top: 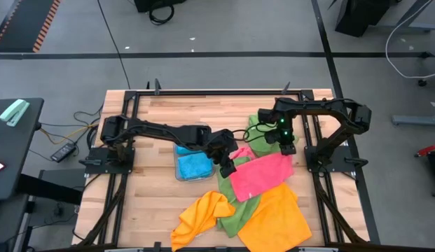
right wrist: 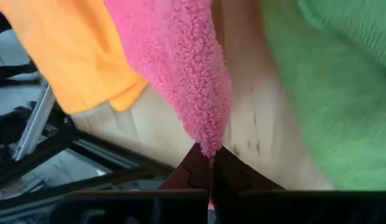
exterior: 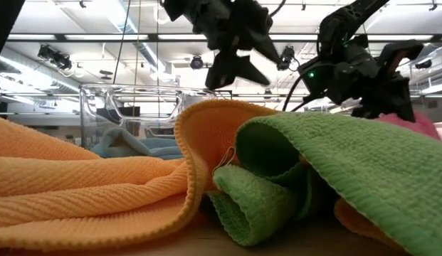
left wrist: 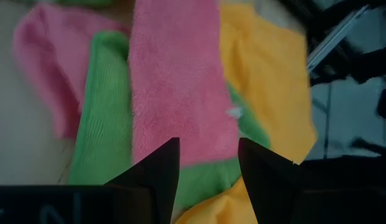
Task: Fold microfiber towels
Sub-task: Fold the top pink towel
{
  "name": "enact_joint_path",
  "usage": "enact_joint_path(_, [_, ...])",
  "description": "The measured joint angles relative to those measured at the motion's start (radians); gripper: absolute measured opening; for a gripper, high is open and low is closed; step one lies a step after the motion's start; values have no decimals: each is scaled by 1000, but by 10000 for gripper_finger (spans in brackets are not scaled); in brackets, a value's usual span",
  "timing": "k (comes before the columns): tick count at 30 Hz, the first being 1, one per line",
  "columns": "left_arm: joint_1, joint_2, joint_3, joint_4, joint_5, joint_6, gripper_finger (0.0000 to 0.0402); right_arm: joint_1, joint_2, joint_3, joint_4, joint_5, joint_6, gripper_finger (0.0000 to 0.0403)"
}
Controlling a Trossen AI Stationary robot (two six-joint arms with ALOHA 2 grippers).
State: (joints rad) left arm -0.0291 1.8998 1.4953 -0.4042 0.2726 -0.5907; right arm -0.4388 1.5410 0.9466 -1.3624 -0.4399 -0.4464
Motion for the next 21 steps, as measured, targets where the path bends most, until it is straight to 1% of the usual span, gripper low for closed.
enact_joint_path(6, [-1,19,-1,-28,0,-1,177,0,0,0,88,65,-47,5])
enact_joint_path(11, [3,19,0,-31,6,-26,177,0,0,-3,183,74,-107,6])
enact_joint_path(13, [4,19,0,-37,32,-39,175,0,2,-3,195,86,-133,6])
enact_joint_path(17, [1,19,0,-44,46,-57,176,-9,3,-8,197,153,-167,6])
enact_joint_path(21, [-3,18,0,-44,62,-60,179,-49,3,-28,204,163,-166,6])
